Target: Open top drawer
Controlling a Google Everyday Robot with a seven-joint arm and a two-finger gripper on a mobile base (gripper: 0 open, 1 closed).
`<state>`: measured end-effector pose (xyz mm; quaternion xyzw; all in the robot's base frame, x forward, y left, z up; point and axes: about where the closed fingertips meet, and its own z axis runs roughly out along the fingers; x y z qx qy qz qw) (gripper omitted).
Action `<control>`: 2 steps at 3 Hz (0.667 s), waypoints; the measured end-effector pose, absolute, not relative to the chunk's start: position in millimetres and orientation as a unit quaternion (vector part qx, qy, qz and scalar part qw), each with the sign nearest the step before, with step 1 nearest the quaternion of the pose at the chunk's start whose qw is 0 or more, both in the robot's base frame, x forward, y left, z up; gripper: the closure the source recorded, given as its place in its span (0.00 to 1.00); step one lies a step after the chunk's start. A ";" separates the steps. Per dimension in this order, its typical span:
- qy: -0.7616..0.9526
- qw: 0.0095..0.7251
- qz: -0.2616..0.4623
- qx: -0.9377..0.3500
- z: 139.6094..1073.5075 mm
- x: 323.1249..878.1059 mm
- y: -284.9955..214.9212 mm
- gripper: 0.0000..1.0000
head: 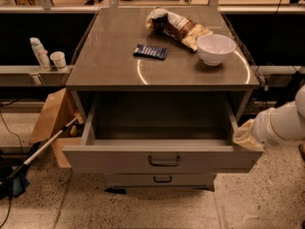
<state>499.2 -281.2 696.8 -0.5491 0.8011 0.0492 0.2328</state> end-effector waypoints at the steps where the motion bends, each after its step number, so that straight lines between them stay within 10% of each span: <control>1: 0.804 0.234 0.050 -0.544 699.8 481.2 -277.8 1.00; 2: 0.810 0.237 0.050 -0.534 700.8 452.0 -271.8 1.00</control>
Offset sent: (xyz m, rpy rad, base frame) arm -0.1288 0.0242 0.0076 0.0306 -0.0028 -0.1001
